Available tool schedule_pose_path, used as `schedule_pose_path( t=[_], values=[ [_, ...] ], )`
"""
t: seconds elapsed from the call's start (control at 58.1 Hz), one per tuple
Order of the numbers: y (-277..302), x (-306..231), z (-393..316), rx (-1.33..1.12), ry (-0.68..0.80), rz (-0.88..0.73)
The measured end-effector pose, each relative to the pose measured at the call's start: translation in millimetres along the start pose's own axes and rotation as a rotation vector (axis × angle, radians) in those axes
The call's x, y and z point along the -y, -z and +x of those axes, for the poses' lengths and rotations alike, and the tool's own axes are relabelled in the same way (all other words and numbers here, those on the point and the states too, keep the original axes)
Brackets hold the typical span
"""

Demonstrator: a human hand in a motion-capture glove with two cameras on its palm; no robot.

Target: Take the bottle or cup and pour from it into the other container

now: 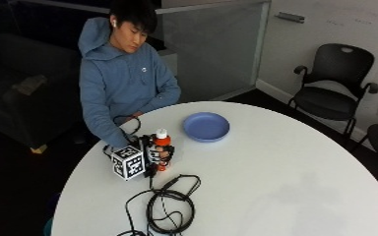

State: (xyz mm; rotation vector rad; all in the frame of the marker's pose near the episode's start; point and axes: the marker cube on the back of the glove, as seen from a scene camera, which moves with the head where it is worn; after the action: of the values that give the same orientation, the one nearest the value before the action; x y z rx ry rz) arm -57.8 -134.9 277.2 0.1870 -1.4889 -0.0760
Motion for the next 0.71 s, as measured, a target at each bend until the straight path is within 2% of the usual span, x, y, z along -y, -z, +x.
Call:
schedule_pose_path(
  t=[0.706],
  values=[
    [-20, 13, -48, 0.032, 0.018, -0.109]
  ],
)
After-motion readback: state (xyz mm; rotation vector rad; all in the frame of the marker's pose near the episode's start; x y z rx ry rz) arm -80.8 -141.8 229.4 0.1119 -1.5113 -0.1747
